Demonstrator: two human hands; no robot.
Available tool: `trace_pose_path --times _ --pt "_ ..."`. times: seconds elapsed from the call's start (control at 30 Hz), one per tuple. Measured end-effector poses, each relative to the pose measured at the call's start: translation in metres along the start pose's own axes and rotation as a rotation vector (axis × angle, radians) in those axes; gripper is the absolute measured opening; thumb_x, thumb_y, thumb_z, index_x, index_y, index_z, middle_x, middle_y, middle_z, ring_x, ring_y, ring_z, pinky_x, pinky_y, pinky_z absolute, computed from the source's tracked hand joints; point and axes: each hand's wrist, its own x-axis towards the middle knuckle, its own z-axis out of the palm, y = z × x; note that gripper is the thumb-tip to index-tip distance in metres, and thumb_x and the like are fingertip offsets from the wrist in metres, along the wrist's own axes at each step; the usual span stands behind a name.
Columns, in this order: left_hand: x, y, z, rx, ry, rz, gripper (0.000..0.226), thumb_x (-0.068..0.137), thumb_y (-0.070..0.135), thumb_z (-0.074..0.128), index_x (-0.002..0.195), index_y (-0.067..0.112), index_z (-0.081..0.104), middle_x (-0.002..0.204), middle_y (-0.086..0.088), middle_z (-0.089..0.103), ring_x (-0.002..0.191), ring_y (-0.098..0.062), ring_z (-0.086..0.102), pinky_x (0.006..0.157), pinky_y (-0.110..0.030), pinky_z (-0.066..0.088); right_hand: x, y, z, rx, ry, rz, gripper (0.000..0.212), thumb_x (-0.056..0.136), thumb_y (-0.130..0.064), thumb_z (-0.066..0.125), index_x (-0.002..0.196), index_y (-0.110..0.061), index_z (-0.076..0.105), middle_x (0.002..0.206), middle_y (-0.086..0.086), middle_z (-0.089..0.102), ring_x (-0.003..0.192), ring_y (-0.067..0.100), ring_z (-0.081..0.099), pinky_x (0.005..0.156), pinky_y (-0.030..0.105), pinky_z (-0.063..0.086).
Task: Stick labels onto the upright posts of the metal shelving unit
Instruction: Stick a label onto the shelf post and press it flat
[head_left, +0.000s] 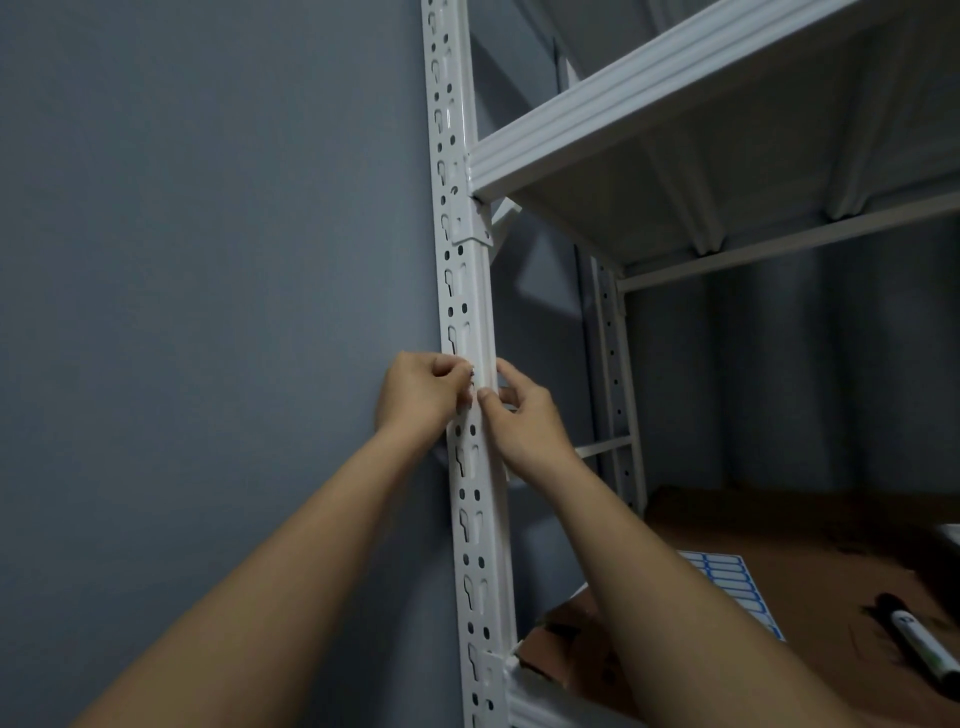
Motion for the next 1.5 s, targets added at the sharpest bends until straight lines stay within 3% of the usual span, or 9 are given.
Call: trace_pose_path --times 0.1,0.43,0.63,0.77,0.93,1.17,1.3,1.43,1.5 --pt "0.004 -0.003 -0.004 -0.051 -0.035 -0.013 0.026 0.085 0.018 0.062 0.06 0.014 0.069 0.051 0.002 0.063 0.056 -0.024 0.063 0.05 -0.031 0.05 0.0 0.0 0.0 -0.002 0.002 -0.001 0.035 0.095 -0.017 0.051 0.129 -0.025 0.058 0.107 -0.001 0.071 0.096 0.013 0.068 0.094 0.039 0.052" --pt "0.003 0.007 0.006 0.079 0.071 -0.076 0.019 0.073 0.016 0.056 0.059 0.011 0.067 0.059 -0.004 0.066 0.052 -0.02 0.051 0.058 -0.026 0.042 -0.001 0.002 0.001 -0.001 0.0 0.02 0.04 0.097 -0.022 0.05 0.137 -0.027 0.05 0.117 -0.001 0.068 0.102 0.012 0.065 0.096 0.035 0.051" --pt "0.003 0.001 0.005 -0.076 0.031 -0.06 0.024 0.079 0.011 0.059 0.056 0.01 0.066 0.055 -0.004 0.066 0.056 -0.02 0.057 0.06 -0.03 0.047 -0.004 -0.002 -0.003 -0.006 -0.006 -0.019 0.032 0.097 -0.017 0.05 0.122 -0.035 0.058 0.103 -0.005 0.071 0.092 0.01 0.067 0.085 0.028 0.054" --pt "0.001 -0.004 -0.002 -0.174 -0.052 -0.021 0.027 0.088 0.008 0.059 0.062 0.01 0.065 0.046 0.002 0.058 0.051 -0.011 0.054 0.049 -0.015 0.042 -0.005 -0.002 -0.002 -0.002 -0.001 -0.011 0.031 0.096 -0.017 0.051 0.121 -0.035 0.058 0.103 -0.005 0.071 0.091 0.01 0.068 0.088 0.03 0.054" --pt "0.004 -0.006 0.001 -0.032 -0.01 0.047 0.025 0.082 0.012 0.06 0.059 0.013 0.068 0.054 0.0 0.064 0.054 -0.014 0.057 0.062 -0.031 0.05 -0.004 0.0 -0.002 0.002 -0.002 0.012 0.04 0.097 -0.02 0.052 0.136 -0.027 0.052 0.114 0.0 0.069 0.098 0.011 0.066 0.09 0.027 0.052" --pt "0.0 0.0 0.003 0.116 0.036 0.084 0.02 0.079 0.016 0.056 0.063 0.009 0.066 0.06 -0.006 0.066 0.057 -0.025 0.059 0.059 -0.038 0.051 -0.004 0.0 -0.002 0.008 0.004 0.015 0.039 0.098 -0.021 0.051 0.135 -0.029 0.051 0.11 -0.004 0.069 0.088 0.004 0.064 0.07 0.009 0.046" --pt "-0.004 0.002 0.008 0.082 0.073 0.026 0.019 0.076 0.016 0.057 0.058 0.011 0.062 0.057 -0.006 0.063 0.05 -0.019 0.049 0.054 -0.026 0.04 -0.004 0.0 0.0 -0.003 0.016 0.026 0.042 0.097 -0.023 0.051 0.138 -0.029 0.049 0.112 -0.002 0.069 0.092 0.007 0.065 0.081 0.02 0.05" --pt "-0.001 0.001 0.002 -0.116 0.014 -0.039 0.025 0.082 0.008 0.061 0.059 0.015 0.067 0.051 0.003 0.064 0.054 -0.014 0.056 0.061 -0.026 0.049 -0.004 -0.001 0.0 -0.002 0.008 0.034 0.042 0.097 -0.022 0.052 0.138 -0.027 0.049 0.112 0.0 0.069 0.096 0.011 0.067 0.091 0.032 0.053" --pt "0.0 -0.001 -0.003 -0.222 -0.049 -0.053 0.019 0.086 0.004 0.062 0.07 0.011 0.07 0.046 0.007 0.061 0.048 -0.005 0.057 0.052 -0.015 0.047 -0.005 -0.001 0.001 0.009 0.007 0.033 0.04 0.096 -0.02 0.052 0.136 -0.026 0.051 0.11 -0.001 0.07 0.094 0.011 0.068 0.09 0.032 0.054"
